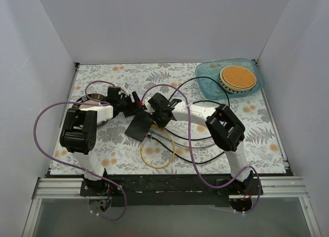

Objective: Insert the plug into the switch port

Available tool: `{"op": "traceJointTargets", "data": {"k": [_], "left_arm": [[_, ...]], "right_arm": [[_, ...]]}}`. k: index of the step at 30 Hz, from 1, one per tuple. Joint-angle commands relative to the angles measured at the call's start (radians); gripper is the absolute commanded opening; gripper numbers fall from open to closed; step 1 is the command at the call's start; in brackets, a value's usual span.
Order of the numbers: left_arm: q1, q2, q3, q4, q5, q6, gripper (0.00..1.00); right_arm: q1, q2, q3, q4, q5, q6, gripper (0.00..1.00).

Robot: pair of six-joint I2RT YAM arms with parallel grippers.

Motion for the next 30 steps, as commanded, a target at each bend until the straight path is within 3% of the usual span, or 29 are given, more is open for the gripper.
{"op": "traceJointTargets", "data": {"k": [1, 30], "left_arm": [[-0.011, 0.010, -0.021, 0.020, 0.103, -0.010, 0.66], [-0.023, 0.050, -0.027, 0.032, 0.199, -0.015, 0.56]], "right_arm": [[0.006, 0.026, 0.069, 0.054, -0.020, 0.013, 0.01], [0.005, 0.097, 0.279, 0.029, -0.029, 0.011, 0.01]]}}
